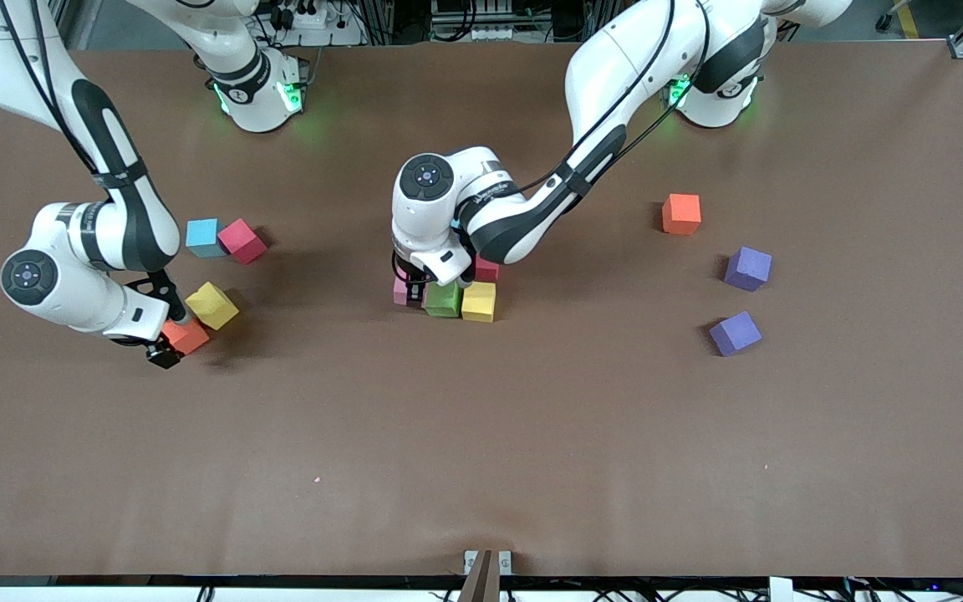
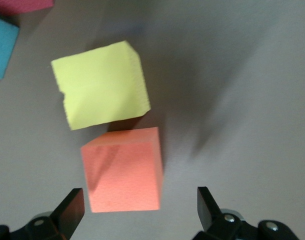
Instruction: Form number 2 with 11 blocks
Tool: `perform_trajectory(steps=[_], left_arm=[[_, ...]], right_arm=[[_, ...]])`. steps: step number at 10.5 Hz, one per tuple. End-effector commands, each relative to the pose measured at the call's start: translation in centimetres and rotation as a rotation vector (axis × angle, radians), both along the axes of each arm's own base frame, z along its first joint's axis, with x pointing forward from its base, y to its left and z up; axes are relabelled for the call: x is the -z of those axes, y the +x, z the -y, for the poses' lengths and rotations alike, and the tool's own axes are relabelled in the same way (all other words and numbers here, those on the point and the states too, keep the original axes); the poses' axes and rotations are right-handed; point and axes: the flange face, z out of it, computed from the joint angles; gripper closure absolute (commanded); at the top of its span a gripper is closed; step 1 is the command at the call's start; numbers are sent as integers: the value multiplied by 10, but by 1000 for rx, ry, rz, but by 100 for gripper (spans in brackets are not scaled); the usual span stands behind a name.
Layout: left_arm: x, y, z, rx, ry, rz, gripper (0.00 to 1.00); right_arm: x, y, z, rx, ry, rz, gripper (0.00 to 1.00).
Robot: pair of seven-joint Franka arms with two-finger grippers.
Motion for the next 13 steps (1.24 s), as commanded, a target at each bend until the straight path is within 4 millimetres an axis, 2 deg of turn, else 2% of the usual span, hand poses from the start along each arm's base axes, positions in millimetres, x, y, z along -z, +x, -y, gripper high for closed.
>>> perform_trajectory(steps=[1,3,5,7,8,10,11,13], left_arm=[[-6,2,6,-27,-23,1,83],[-7,3,6,-28,-23,3,83],[-3,-5,12,-18,-28,7,83],[-1,-7,15,-28,-30,19,83],[3,-7,15,-27,-26,16,83],[12,1,8,-37,-13,26,83],[19,3,6,-40,-9,30,83],[25,6,3,-42,0,36,83]], right_arm=[[18,-18,11,-26,13,-24,0],[22,-21,8,-31,16,-29,0],[23,-19,4,-45,16,-17,0],[18,-13,-6,-67,20,5,47],[20,-15,-6,-61,23,9,65],[21,-15,-9,-61,25,11,69],[15,-13,-18,-76,28,14,72],[-6,-4,-21,-34,57,39,72]])
